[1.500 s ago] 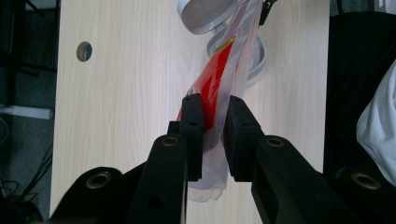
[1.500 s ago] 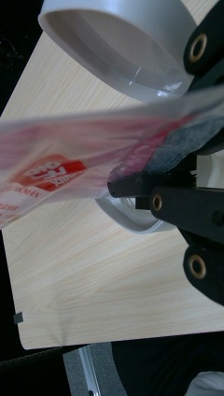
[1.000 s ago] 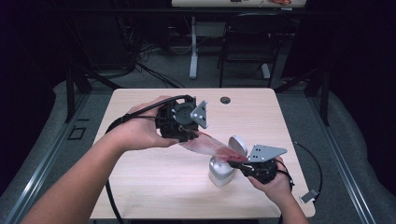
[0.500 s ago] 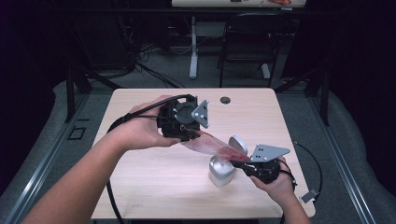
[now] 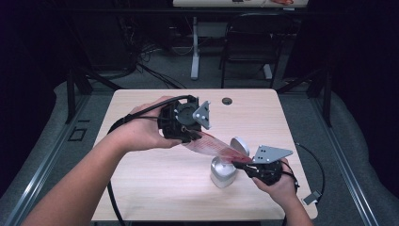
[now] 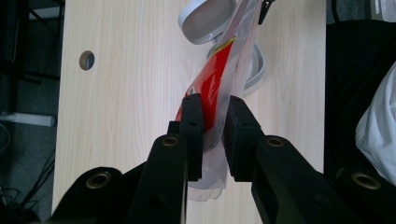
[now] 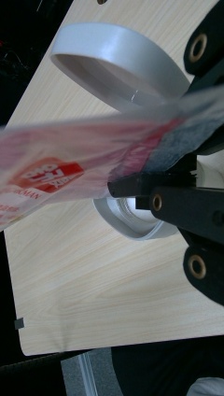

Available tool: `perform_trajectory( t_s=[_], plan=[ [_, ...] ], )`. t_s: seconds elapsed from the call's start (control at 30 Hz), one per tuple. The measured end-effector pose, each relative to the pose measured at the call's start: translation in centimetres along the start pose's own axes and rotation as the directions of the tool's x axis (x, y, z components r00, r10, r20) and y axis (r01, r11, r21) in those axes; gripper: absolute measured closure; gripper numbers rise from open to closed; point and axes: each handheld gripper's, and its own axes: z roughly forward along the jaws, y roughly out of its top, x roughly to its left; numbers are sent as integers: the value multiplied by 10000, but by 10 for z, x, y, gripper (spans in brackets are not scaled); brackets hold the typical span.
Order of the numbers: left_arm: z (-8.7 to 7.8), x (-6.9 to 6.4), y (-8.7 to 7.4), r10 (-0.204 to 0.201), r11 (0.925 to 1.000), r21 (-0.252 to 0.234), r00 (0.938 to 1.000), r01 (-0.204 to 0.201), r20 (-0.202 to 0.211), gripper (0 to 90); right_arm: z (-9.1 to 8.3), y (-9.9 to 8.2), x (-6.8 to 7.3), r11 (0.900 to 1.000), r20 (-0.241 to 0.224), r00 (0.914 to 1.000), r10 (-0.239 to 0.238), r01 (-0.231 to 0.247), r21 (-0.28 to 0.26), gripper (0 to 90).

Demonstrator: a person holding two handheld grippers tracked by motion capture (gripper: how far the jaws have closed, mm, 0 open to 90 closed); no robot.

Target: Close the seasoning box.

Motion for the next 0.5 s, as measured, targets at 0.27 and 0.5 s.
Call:
perform_trajectory(
  t_s=[0.27, 0.5],
  plan=[
    [-1, 0, -2, -24, 10000, 9, 10000, 24, -4, 792, 2, 1, 1, 10000, -64, 10000, -45, 45, 17, 900],
    [0, 0, -5, -55, 10000, -14, 10000, 55, 21, 792, 3, 1, 1, 10000, -103, 9999, -23, 23, 13, 900]
  ],
)
